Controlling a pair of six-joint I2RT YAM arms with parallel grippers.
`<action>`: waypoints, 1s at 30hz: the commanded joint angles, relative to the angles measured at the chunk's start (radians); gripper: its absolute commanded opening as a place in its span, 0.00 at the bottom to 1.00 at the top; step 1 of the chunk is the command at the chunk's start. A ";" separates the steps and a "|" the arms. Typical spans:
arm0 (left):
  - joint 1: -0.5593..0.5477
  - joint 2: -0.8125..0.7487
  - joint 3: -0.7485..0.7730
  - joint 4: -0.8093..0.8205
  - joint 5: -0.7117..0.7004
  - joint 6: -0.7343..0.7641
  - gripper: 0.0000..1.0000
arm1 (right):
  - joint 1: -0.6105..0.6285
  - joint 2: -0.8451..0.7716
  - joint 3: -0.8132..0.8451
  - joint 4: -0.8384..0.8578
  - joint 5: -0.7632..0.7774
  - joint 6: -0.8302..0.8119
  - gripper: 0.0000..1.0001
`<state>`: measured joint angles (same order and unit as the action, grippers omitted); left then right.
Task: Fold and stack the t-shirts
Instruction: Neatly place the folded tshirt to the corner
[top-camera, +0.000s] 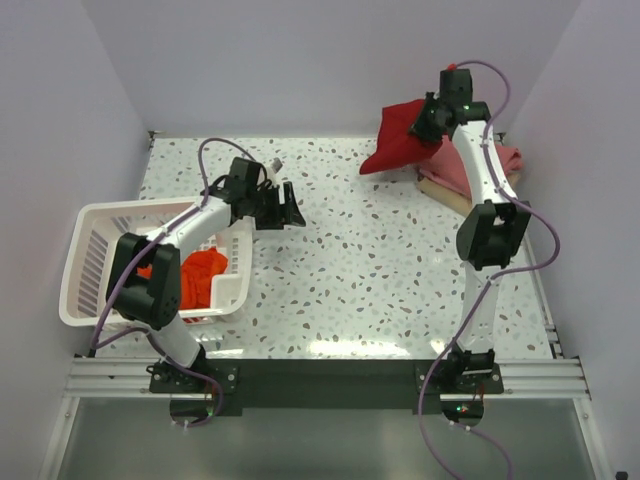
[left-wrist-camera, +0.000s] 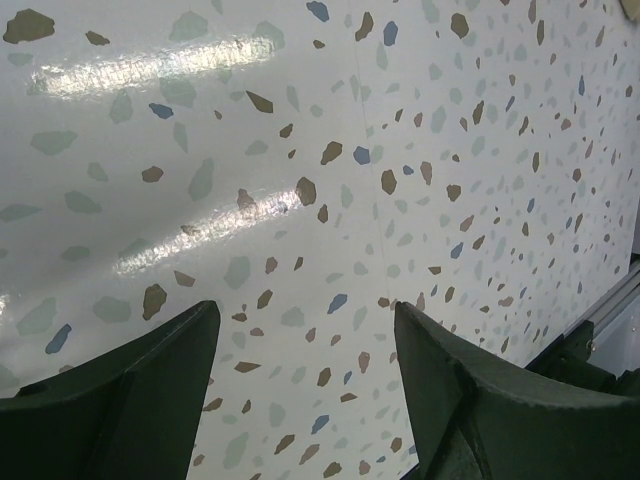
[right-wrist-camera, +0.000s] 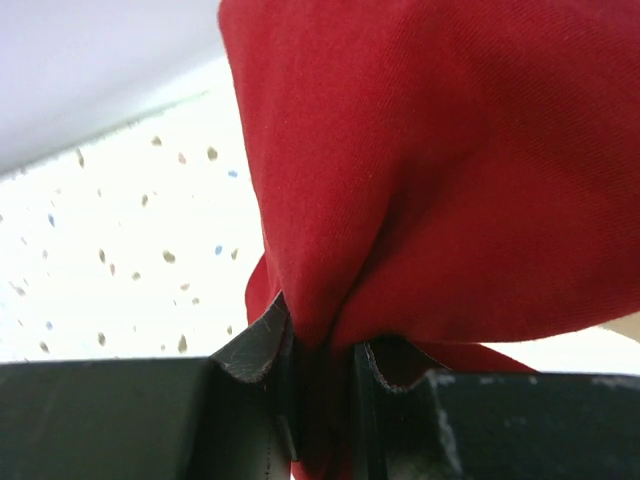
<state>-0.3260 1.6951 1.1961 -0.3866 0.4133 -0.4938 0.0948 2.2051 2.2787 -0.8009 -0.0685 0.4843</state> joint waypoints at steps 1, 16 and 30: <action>0.028 0.029 -0.015 -0.081 -0.042 -0.023 0.76 | -0.061 0.027 0.149 0.074 -0.023 0.046 0.00; 0.028 0.095 0.003 -0.061 -0.073 -0.112 0.76 | -0.242 0.099 0.234 0.218 -0.083 0.076 0.00; 0.028 0.166 0.088 -0.097 -0.071 -0.120 0.75 | -0.286 0.133 0.235 0.329 -0.159 0.065 0.00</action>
<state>-0.3149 1.8442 1.2469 -0.4431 0.3561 -0.6094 -0.1749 2.3379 2.4542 -0.5705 -0.1951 0.5465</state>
